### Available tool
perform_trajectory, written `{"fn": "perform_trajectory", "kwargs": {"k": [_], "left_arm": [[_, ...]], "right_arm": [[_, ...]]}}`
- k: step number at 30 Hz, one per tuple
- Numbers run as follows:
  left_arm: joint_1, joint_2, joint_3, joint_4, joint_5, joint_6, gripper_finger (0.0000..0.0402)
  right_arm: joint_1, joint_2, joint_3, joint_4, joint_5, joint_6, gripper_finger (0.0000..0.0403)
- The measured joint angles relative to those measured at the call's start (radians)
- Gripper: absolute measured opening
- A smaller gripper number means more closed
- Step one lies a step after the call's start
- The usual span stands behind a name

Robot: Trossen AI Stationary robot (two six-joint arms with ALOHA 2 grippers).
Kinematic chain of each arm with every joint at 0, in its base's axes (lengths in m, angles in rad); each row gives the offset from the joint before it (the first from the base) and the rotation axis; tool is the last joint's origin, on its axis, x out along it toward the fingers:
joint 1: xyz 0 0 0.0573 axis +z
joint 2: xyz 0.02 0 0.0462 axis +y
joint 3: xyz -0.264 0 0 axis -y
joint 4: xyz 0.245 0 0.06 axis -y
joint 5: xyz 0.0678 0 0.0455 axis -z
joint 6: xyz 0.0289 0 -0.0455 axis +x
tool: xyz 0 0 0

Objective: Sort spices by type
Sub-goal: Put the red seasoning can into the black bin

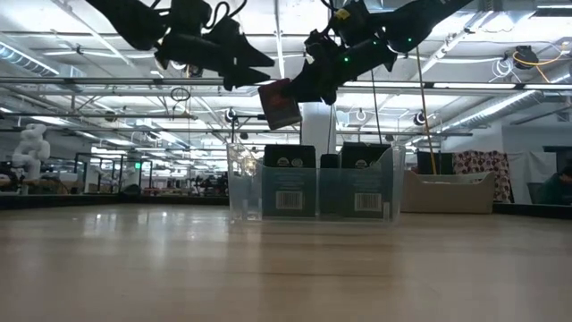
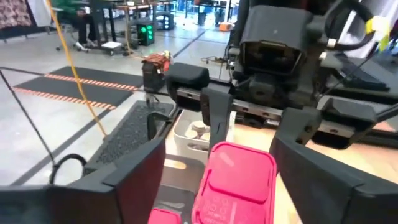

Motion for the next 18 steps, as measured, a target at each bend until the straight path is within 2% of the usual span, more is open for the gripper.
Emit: {"fn": "perform_trajectory", "kwargs": {"k": [7, 18], "left_arm": [[-0.050, 0.000, 0.017, -0.021, -0.084, 0.066, 0.0364], [-0.067, 0.007, 0.053, -0.182, -0.087, 0.159, 0.0371]], "right_arm": [[0.000, 0.000, 0.000, 0.000, 0.000, 0.000, 0.0158], [0.000, 0.000, 0.000, 0.000, 0.000, -0.001, 0.0157]]}}
